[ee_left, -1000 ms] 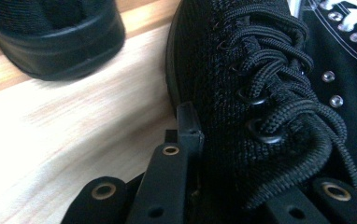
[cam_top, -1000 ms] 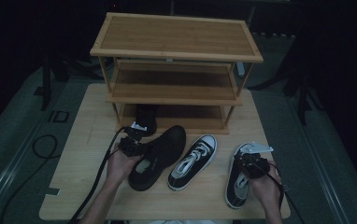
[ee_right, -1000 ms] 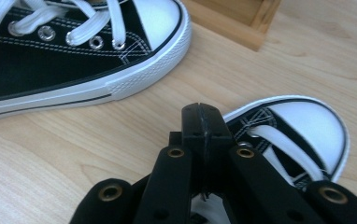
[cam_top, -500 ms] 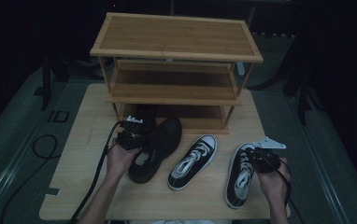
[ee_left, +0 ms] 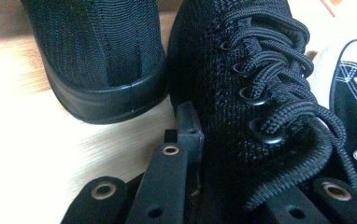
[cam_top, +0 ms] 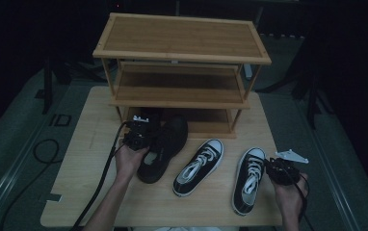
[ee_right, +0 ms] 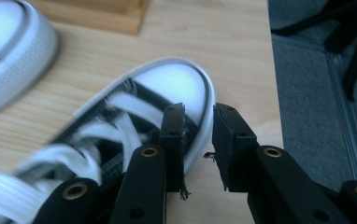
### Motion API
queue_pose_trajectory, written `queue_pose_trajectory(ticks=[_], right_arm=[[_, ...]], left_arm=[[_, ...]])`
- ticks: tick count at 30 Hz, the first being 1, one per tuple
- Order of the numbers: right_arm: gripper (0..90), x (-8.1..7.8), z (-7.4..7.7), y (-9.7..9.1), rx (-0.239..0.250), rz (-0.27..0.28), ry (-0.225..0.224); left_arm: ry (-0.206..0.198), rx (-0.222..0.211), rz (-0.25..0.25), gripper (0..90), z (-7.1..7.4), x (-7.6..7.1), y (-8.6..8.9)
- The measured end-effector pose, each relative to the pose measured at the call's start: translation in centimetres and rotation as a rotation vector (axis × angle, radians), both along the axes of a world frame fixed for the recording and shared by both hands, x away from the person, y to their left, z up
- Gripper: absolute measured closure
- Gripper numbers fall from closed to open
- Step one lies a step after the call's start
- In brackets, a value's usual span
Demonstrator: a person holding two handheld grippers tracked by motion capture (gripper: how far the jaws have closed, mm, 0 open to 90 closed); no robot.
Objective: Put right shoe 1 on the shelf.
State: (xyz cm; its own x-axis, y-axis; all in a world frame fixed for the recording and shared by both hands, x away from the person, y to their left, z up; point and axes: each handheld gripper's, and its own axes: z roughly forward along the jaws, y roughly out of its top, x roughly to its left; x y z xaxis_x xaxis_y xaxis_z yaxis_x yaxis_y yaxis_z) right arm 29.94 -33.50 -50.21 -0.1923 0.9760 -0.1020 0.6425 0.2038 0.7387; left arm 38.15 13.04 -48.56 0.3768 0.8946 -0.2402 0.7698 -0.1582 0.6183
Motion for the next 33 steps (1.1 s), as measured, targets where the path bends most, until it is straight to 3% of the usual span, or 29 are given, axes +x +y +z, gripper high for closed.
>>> queue_pose_trajectory(ticks=[4,7,14,22,25,33], right_arm=[[72.7,-0.4,-1.4,-0.2,-0.004,-0.016,0.022],[72.4,-0.7,-2.2,-0.3,0.001,-0.033,0.012],[69.6,-1.0,-2.6,-0.6,0.014,-0.047,-0.009],[67.9,-1.5,-3.5,-0.9,0.017,-0.068,0.007],[67.2,-1.5,-3.6,-1.0,0.021,-0.073,0.005],[66.5,-1.7,-4.1,-1.4,0.036,-0.079,0.025]], left_arm=[[-0.005,0.011,0.014,88.0,0.0,0.4,-0.4],[-0.018,0.021,0.029,87.9,0.1,0.7,-0.8],[-0.038,0.010,0.088,87.9,-0.1,1.3,-1.4],[-0.041,0.011,0.138,87.0,-0.5,1.8,-2.0],[-0.048,0.004,0.134,83.0,-0.4,2.0,-2.1],[-0.048,0.018,0.096,61.2,0.1,1.8,-1.5]])
